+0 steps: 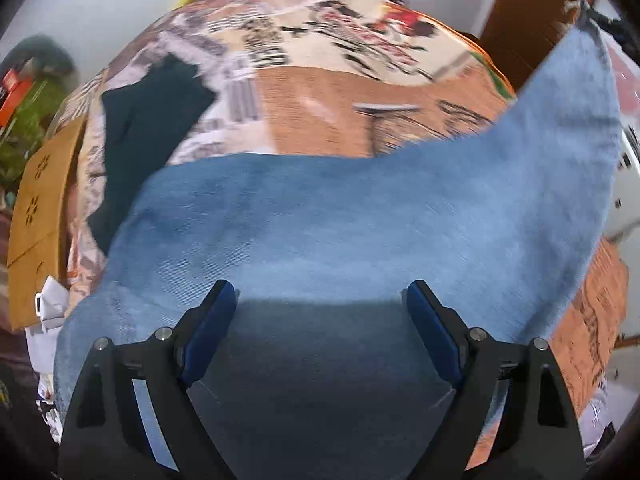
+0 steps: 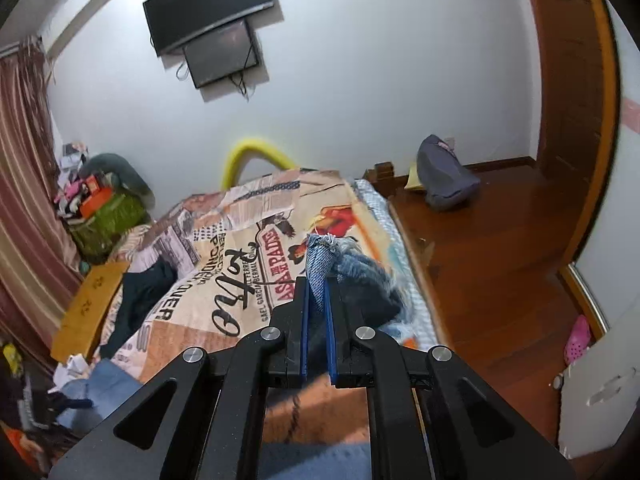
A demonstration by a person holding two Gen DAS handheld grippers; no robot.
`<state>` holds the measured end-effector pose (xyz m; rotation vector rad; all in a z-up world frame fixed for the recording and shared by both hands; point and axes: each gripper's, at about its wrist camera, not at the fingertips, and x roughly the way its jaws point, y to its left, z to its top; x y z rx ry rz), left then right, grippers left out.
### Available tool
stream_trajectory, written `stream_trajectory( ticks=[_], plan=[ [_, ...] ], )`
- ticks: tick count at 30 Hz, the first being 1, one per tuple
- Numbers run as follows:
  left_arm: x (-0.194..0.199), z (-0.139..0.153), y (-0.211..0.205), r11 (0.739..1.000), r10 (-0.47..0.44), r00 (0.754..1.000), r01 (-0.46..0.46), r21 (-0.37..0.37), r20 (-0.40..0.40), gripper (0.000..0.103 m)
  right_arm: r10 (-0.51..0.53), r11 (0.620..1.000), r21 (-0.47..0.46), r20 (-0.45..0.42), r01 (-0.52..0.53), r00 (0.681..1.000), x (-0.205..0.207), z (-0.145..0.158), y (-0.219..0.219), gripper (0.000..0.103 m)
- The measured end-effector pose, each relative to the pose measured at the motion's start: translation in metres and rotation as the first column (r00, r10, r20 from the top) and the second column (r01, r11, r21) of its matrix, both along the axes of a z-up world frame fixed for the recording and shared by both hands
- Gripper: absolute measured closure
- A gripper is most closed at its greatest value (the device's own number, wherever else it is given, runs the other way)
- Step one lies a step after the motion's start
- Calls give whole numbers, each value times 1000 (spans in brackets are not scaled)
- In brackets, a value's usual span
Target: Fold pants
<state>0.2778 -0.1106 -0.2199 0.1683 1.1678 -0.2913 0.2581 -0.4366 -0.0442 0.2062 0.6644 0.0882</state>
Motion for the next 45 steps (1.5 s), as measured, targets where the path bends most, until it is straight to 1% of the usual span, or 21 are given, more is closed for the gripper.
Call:
stream_trajectory(
  ticks=[3,6,10,12,13,15,19,21,22,23,25,26,27,30,32,35,36,39,40,43,45],
  plan=[
    [-12,-2,-20,999,-41,999,41,28,14,15,-10,1000,-13,-39,10,999,-17,-17,-8,97],
    [-22,-3,-34,997,-54,998,52,50,41,15,-27,1000,-15,-108,26,994,-32,-46,-19,97],
    [-27,-4,-41,999,-50,998,50,17,27,15,-60,998,5,-198,62,978,-60,-87,-39,97],
    [-31,-4,-45,998,-52,998,52,24,37,15,-78,997,10,-239,82,968,-75,-105,-47,97],
    [-33,-3,-47,998,-55,997,54,31,49,15,-82,996,8,-253,87,964,-84,-108,-50,97],
    [-36,-3,-49,998,-58,997,56,34,56,15,-93,995,-10,-302,94,949,-96,-128,-53,97],
    [-40,-3,-48,998,-53,996,51,29,70,15,-117,993,-54,-358,104,927,-116,-153,-57,96],
    [-41,-2,-46,999,-45,996,43,25,77,15,-151,985,-135,-392,106,907,-119,-160,-50,94],
    [-43,-1,-44,999,-37,996,35,23,86,15,-157,982,-161,-395,100,905,-122,-160,-51,94],
    [-43,0,-43,999,-32,995,30,22,92,15,-167,974,-209,-393,89,904,-123,-157,-44,94],
    [-44,4,-35,1000,-7,994,6,8,111,15,-179,963,-255,-376,84,909,-127,-150,-40,90],
    [-44,7,-31,1000,3,993,-3,-1,116,15,-171,961,-267,-351,77,921,-128,-140,-33,86],
    [-44,11,-24,1000,22,992,-20,-18,126,15,-161,961,-267,-336,71,928,-130,-137,-29,82],
    [-45,25,-4,997,70,985,-63,-53,160,15,-95,967,-253,-274,24,957,-129,-113,-3,75],
    [-46,38,16,992,113,975,-101,-71,193,15,-32,972,-233,-229,-24,973,-123,-97,22,73],
    [-50,58,58,980,192,950,-175,-90,245,15,74,975,-197,-171,-107,983,-114,-79,63,69],
    [-51,62,70,977,210,944,-192,-94,256,15,107,973,-188,-157,-136,982,-112,-75,77,68],
    [-58,78,121,956,294,908,-275,-105,299,14,218,959,-157,-115,-234,969,-102,-65,125,67],
    [-60,80,136,949,315,898,-296,-107,308,12,264,950,-142,-105,-277,959,-95,-62,145,67],
    [-65,83,192,917,399,859,-384,-110,321,10,349,926,-116,-93,-359,932,-84,-61,186,67],
    [-68,80,220,897,440,844,-425,-117,307,10,404,905,-107,-93,-412,910,-74,-63,217,65]
  ],
)
